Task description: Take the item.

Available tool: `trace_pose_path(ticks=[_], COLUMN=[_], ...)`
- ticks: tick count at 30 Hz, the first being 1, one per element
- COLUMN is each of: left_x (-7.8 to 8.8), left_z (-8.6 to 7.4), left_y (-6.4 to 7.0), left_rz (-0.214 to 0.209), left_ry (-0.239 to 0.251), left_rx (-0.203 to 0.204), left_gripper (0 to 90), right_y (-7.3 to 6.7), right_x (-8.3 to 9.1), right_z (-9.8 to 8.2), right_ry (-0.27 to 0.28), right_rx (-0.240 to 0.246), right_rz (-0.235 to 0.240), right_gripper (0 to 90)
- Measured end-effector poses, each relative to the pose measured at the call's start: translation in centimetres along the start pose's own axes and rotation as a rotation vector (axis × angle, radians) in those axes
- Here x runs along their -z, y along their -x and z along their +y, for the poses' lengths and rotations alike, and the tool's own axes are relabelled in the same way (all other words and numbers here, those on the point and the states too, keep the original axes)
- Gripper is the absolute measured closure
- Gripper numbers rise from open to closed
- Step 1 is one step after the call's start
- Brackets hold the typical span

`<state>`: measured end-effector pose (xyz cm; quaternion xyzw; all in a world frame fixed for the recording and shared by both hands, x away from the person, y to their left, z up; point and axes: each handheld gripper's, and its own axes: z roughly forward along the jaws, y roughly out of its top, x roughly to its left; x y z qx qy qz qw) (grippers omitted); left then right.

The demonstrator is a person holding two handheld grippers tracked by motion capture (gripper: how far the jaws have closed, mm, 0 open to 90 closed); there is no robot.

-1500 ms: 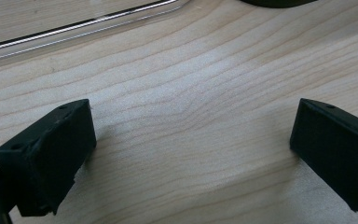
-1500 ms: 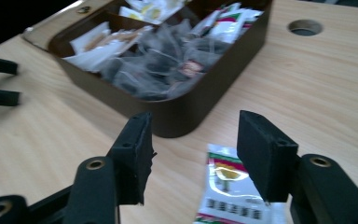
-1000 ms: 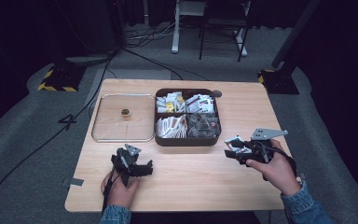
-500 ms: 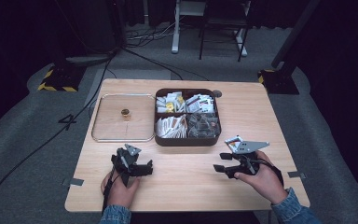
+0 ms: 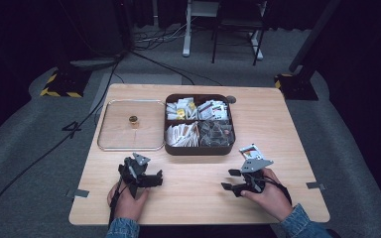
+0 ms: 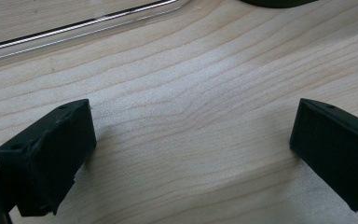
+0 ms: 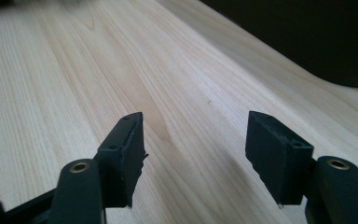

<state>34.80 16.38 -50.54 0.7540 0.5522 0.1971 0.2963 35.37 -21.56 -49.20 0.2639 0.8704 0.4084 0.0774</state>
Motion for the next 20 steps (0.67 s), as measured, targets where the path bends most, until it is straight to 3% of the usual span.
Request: trace_pose_path(ticks=[7, 10, 12, 20], left_x=[0.0, 0.0, 0.0, 0.0], left_z=[0.0, 0.0, 0.0, 0.0], left_y=[0.0, 0.0, 0.0, 0.0], left_rz=[0.000, -0.001, 0.000, 0.000], left_ry=[0.000, 0.000, 0.000, 0.000], left_rx=[0.000, 0.001, 0.001, 0.001], left_gripper=[0.5, 0.5, 0.5, 0.4], right_y=[-0.6, -0.8, -0.8, -0.8], right_x=[-1.0, -1.3, -1.5, -1.5], right_z=[-0.6, -0.6, -0.5, -0.5], right_ry=[-0.009, -0.013, -0.030, -0.032], right_rx=[0.057, 0.088, 0.083, 0.076], right_rz=[-0.016, -0.030, -0.048, -0.051], right_gripper=[31.4, 21.9, 13.9, 13.6])
